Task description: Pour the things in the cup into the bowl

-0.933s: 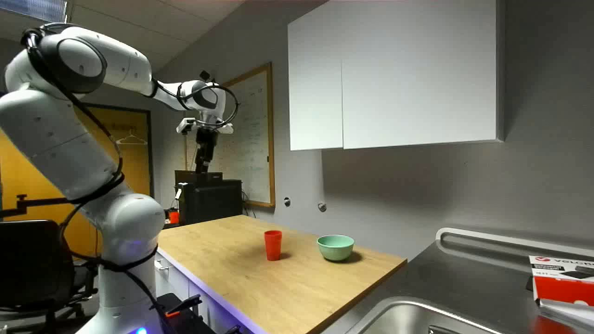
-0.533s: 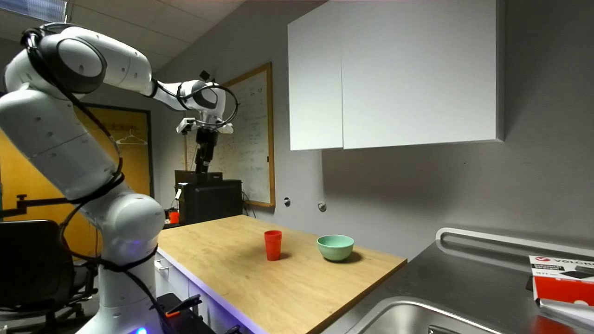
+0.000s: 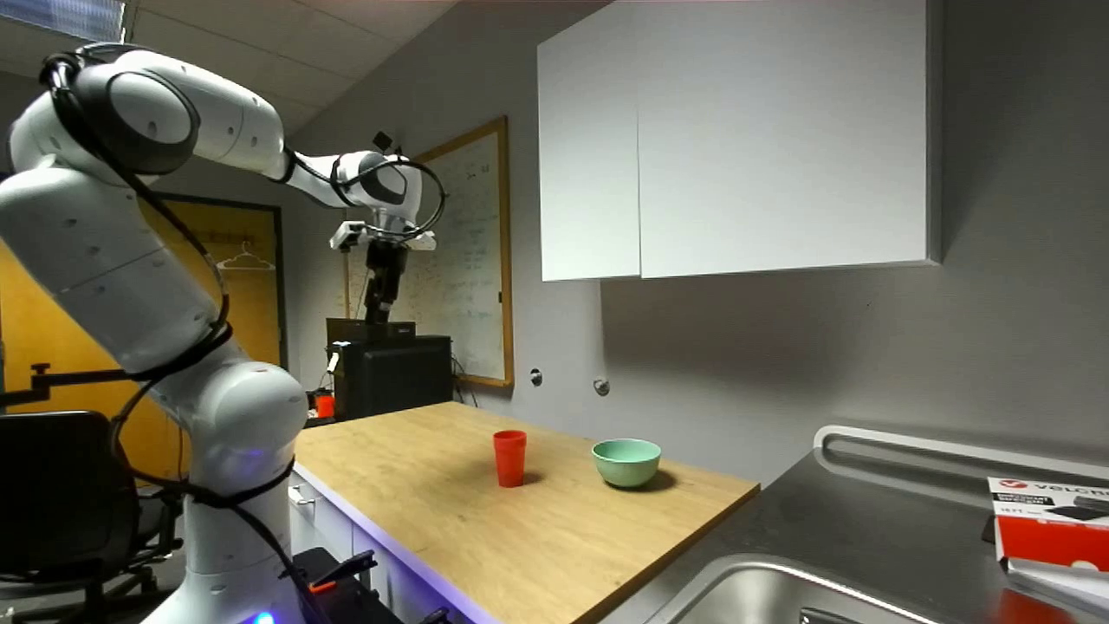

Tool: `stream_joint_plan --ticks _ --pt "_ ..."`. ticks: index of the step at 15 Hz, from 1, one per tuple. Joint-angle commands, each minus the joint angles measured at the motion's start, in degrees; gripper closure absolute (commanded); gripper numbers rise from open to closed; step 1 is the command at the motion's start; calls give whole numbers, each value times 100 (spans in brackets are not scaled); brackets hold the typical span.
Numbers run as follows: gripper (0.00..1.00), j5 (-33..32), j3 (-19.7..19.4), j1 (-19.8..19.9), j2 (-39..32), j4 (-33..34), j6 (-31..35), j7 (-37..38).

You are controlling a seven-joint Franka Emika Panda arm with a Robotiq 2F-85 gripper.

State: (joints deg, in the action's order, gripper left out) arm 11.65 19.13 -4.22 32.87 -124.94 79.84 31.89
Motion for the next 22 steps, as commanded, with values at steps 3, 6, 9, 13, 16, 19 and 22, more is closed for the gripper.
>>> stream_joint_plan --ticks 3,6,9,13,16,19,22 --pt "0 -95 -168 34 -349 2 427 -231" --pt "0 -169 -345 57 -669 -26 945 -514" --pt "0 -194 -611 97 -1081 7 1383 -818" --pt "0 -118 -1012 159 -1681 92 1760 -1310" --pt "0 -81 -1248 182 -2090 151 1984 -1683" --pt "0 -59 -1384 161 -2502 276 2125 -1982" --pt "0 -77 -1419 137 -2903 438 2195 -2179"
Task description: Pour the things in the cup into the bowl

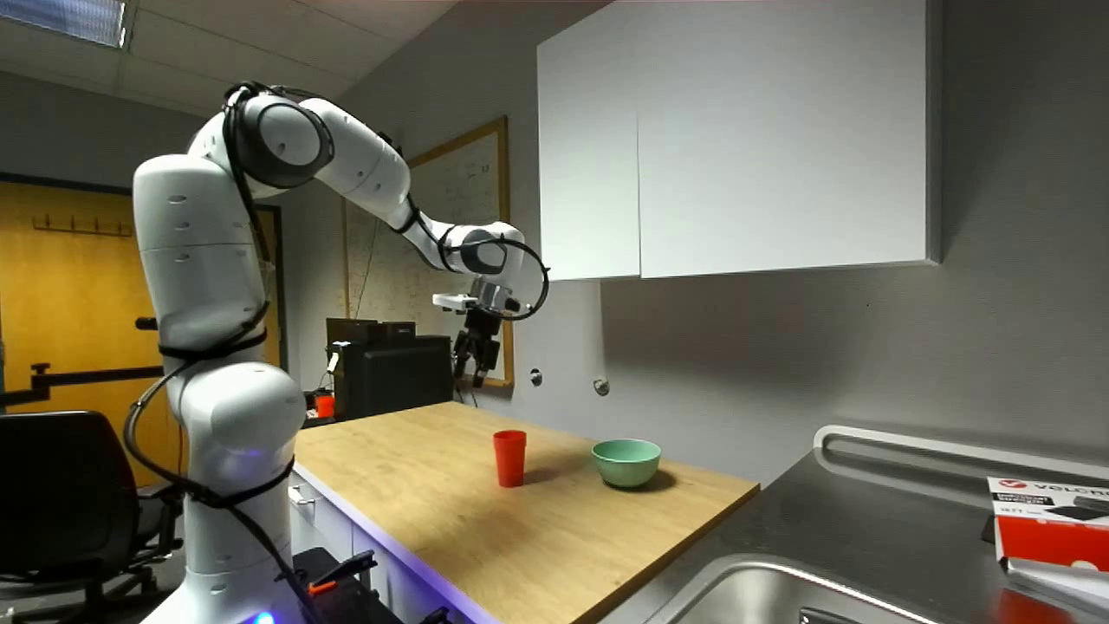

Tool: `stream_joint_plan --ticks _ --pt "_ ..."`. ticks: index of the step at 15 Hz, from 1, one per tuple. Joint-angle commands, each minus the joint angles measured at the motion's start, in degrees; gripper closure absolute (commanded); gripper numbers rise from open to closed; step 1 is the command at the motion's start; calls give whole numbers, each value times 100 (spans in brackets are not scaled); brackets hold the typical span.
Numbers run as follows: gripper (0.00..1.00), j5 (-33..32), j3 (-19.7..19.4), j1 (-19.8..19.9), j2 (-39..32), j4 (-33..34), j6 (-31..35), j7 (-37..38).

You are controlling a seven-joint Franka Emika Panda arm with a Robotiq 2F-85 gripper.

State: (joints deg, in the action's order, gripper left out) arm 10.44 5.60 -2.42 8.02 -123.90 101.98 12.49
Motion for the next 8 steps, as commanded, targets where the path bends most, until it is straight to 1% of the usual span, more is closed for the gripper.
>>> stream_joint_plan --ticks 1,8 --pt "0 36 -68 -47 -552 389 -1 -287" --pt "0 48 -119 -20 -1474 741 186 -650"
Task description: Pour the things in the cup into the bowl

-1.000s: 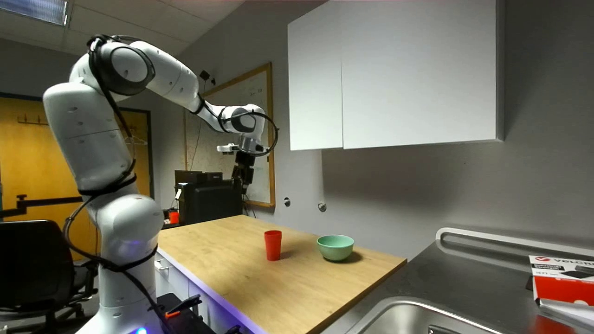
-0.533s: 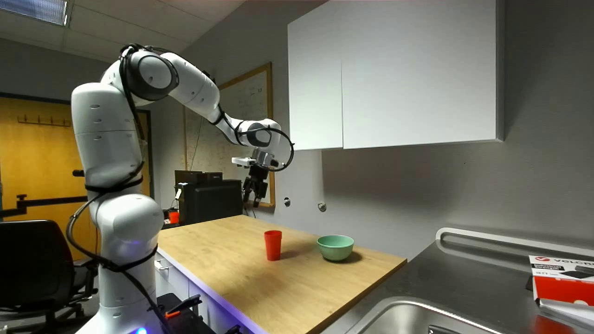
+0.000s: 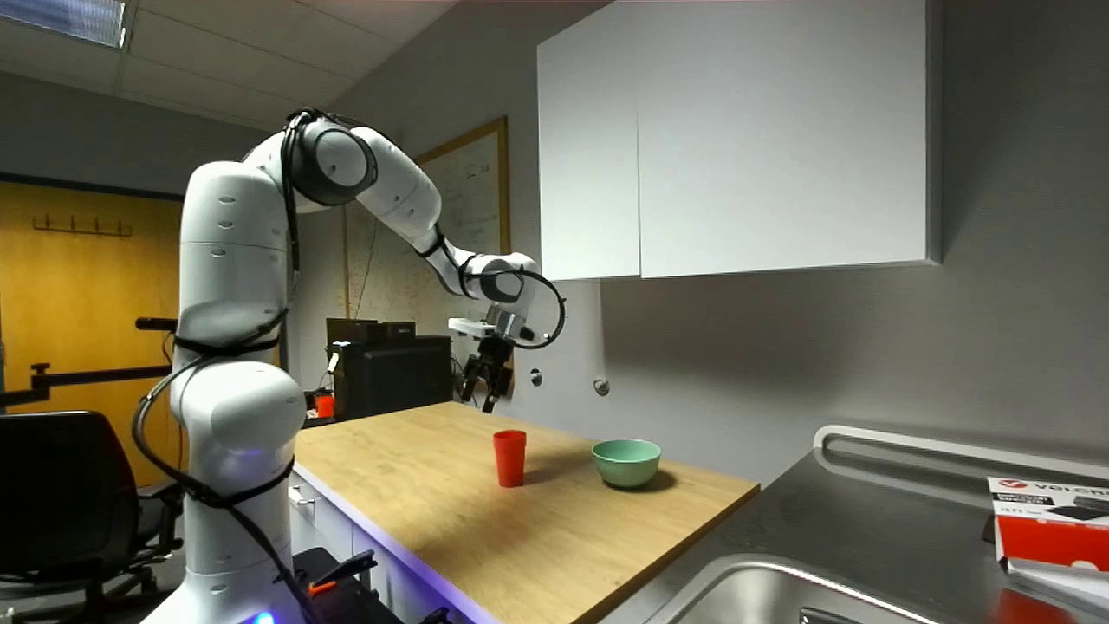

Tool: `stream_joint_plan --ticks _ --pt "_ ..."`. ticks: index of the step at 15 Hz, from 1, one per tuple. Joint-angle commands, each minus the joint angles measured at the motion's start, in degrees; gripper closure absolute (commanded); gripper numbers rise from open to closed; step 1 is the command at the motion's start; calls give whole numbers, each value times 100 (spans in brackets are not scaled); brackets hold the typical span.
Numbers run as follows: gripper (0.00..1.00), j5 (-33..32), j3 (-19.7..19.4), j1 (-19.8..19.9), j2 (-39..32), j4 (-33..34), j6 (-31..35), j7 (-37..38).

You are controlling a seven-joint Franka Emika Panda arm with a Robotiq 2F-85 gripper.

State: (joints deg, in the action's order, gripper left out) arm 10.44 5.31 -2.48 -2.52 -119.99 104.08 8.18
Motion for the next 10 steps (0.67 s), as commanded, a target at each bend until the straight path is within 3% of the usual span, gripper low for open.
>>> stream_joint_plan --ticks 1,10 --pt "0 51 -107 -4 -560 421 -3 -276" --pt "0 -29 -224 44 -1577 1304 -116 -640"
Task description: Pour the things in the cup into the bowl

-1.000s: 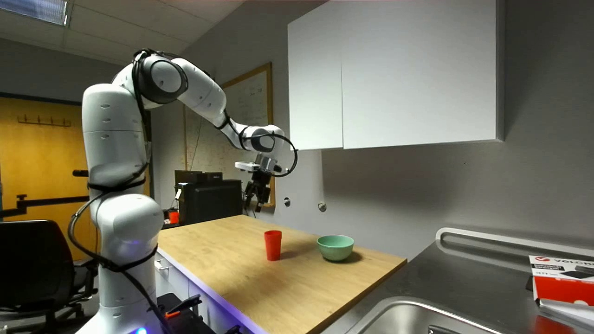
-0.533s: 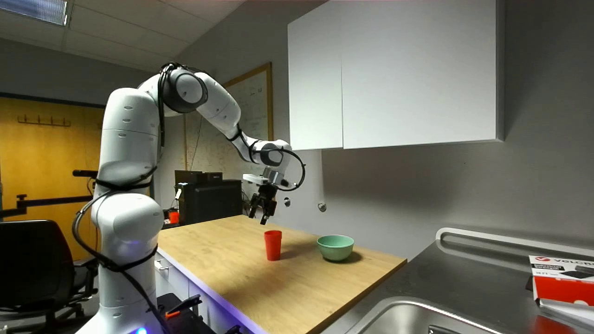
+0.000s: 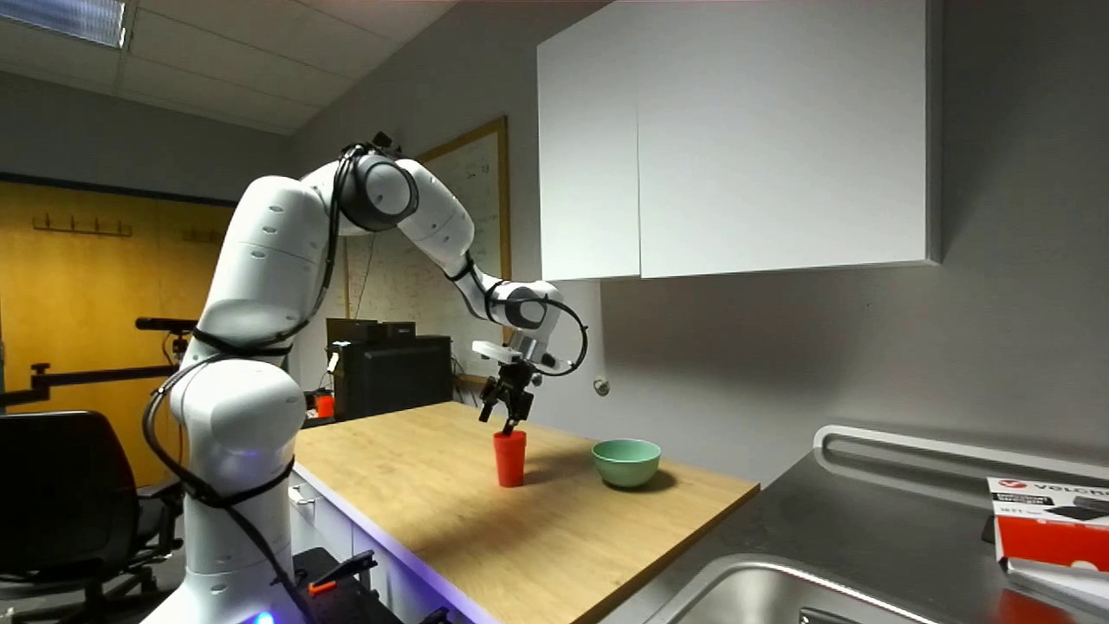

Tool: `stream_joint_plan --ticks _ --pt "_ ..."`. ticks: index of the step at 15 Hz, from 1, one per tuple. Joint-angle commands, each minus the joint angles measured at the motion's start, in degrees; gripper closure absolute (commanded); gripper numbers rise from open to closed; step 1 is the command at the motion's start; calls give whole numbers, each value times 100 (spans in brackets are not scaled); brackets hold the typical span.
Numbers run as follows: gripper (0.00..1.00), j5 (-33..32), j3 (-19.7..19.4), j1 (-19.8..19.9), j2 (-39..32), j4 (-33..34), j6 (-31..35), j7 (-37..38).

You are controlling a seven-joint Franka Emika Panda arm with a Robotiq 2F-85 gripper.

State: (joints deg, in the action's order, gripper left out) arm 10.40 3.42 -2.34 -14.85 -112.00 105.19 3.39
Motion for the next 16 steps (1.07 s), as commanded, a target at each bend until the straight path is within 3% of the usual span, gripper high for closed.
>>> stream_joint_plan --ticks 1,5,6,7,16 --pt "0 -29 -40 37 -421 591 -256 -186" --pt "0 -35 -68 93 -703 904 -353 -269" --pt "7 -33 -83 112 -760 961 -366 -278" --pt "25 -31 -91 124 -797 1002 -373 -294" --pt "95 82 -179 306 -908 1255 -427 -277"
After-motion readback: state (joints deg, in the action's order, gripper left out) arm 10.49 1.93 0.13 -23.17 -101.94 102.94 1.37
